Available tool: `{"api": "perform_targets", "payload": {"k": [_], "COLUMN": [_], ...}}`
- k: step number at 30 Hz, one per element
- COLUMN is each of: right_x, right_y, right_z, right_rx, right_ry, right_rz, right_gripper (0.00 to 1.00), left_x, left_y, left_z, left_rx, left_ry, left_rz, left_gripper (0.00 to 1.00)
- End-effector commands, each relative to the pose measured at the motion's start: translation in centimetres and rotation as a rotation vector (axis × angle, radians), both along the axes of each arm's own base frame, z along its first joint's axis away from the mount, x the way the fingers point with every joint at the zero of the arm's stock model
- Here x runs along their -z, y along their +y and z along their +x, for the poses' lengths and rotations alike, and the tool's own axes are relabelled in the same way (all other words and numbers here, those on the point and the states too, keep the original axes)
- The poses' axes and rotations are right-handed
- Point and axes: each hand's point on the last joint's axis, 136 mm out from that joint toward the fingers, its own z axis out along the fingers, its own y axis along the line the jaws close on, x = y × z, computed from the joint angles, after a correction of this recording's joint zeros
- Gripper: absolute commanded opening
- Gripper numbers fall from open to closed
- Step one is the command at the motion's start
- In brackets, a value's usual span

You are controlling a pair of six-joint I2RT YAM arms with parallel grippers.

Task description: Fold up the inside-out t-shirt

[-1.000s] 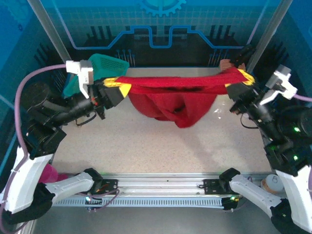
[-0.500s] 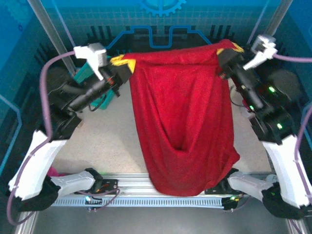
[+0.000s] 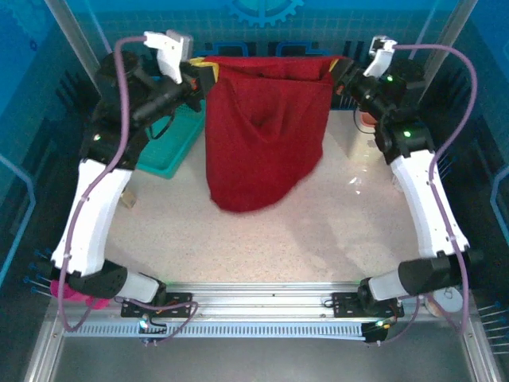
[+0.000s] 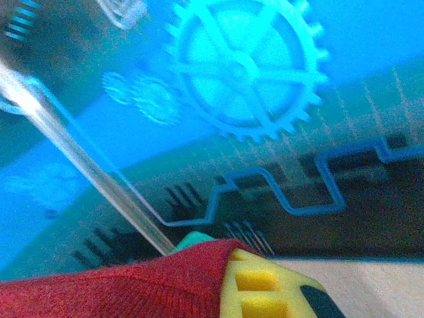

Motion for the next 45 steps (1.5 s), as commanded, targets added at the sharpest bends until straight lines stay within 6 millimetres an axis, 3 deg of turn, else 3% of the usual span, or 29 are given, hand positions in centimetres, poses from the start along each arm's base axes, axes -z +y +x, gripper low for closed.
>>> {"api": "perform_targets", "payload": {"k": [1, 3, 4, 9, 12, 14, 17, 21, 30, 34, 36, 39, 42, 45], "right_x": [-10.5, -11.9, -12.2, -10.3, -10.2, -10.3, -9.1, -7.2, 0.1, 0.4, -1.2, -4.6, -8.1, -9.8], "right_y": [-1.2, -0.6, -0.7, -2.1, -2.3, -2.1, -3.0, -4.0, -0.5, 0.7, 0.6, 0.1, -0.6, -0.8], "right_z": [-11.2, -16.6, -18.0, -18.7, -21.2, -21.6, -18.8, -14.2, 0.5, 5.3, 6.0, 5.3, 2.6, -1.0], "right_rx": [-0.132, -0.276, -0.306, -0.121, -0.142, -0.163, -0.065, 0.052, -0.026, -0.043, -0.042, -0.013, 0.003, 0.017], "right_ry": [-0.426, -0.607, -0.603, -0.469, -0.548, -0.547, -0.4, -0.308, -0.019, 0.031, 0.007, -0.076, -0.191, -0.301], "right_rz": [0.088, 0.163, 0.192, 0.146, 0.167, 0.182, 0.17, 0.129, 0.094, 0.087, 0.092, 0.076, 0.047, -0.023], "right_gripper": [0.0, 0.0, 0.0, 0.0, 0.0, 0.0, 0.0, 0.0, 0.0, 0.0, 0.0, 0.0, 0.0, 0.0], "left_x": [-7.2, -7.3, -7.4, -7.3, -7.8, -8.0, -7.8, -6.4, -1.6, -1.6, -2.5, -5.0, -6.8, -6.1], "left_y": [0.5, 1.3, 1.7, 3.0, 4.3, 5.4, 7.3, 6.9, 5.2, 5.5, 5.6, 5.6, 5.5, 5.3], "left_z": [-13.0, -15.8, -17.3, -21.1, -21.1, -19.9, -16.7, -13.0, -0.9, 2.9, 3.6, 2.9, 1.6, 0.2], "left_rx": [0.245, 0.258, 0.263, 0.268, 0.185, 0.098, -0.073, -0.122, -0.228, -0.251, -0.243, -0.231, -0.208, -0.178], "left_ry": [-0.336, -0.381, -0.411, -0.471, -0.48, -0.452, -0.376, -0.339, -0.188, -0.144, -0.147, -0.178, -0.202, -0.174], "left_rz": [0.002, -0.045, -0.072, -0.125, -0.169, -0.209, -0.251, -0.211, -0.084, -0.088, -0.079, -0.079, -0.081, -0.065], "left_gripper": [0.0, 0.0, 0.0, 0.0, 0.0, 0.0, 0.0, 0.0, 0.0, 0.0, 0.0, 0.0, 0.0, 0.0]}}
